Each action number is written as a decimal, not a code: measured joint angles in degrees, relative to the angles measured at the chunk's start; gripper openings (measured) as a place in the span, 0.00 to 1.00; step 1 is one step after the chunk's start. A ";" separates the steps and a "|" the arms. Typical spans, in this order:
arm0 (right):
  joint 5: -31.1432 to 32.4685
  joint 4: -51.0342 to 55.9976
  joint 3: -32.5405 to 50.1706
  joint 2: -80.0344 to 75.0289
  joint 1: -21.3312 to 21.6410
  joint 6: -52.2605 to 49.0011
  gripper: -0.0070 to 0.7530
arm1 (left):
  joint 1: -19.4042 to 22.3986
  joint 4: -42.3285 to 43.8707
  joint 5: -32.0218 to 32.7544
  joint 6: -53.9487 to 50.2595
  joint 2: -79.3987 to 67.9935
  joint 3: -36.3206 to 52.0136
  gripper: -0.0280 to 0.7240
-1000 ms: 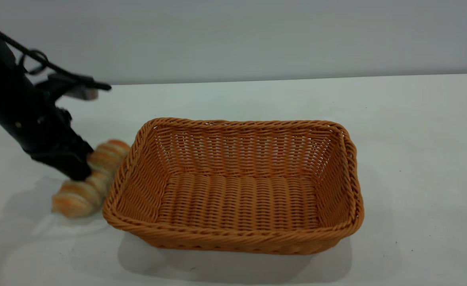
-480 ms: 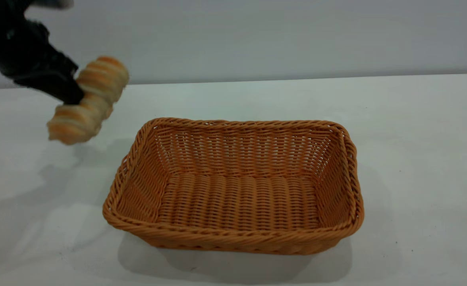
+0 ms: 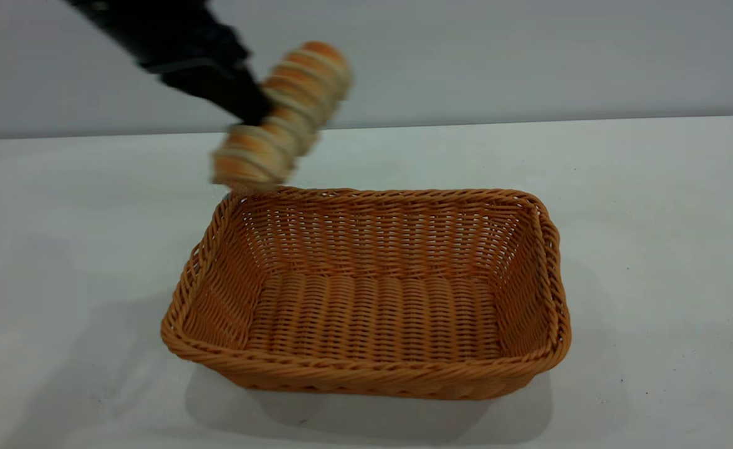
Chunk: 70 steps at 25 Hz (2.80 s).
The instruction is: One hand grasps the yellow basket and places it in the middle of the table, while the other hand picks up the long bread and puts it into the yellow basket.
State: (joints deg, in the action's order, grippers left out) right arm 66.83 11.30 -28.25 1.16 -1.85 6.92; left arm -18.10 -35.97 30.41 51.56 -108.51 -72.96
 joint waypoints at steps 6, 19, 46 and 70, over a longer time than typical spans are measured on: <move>0.00 0.00 0.00 0.00 0.00 0.00 0.51 | -5.66 -0.10 0.52 -0.80 -4.54 -0.59 0.05; 0.00 0.00 0.00 0.00 0.00 -0.09 0.50 | -6.68 2.24 3.72 -3.31 -7.28 -0.63 0.27; -1.34 -13.48 0.87 0.00 0.00 -7.51 0.44 | -6.68 15.18 -1.00 -13.83 19.48 -0.57 0.44; -1.35 -13.48 0.87 0.00 0.00 -7.46 0.32 | -6.68 33.89 21.19 -41.51 82.21 23.57 0.44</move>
State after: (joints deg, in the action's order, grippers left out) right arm 65.49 -2.18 -27.38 1.16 -1.85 -0.54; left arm -24.78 -2.08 51.59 10.05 -26.30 -49.39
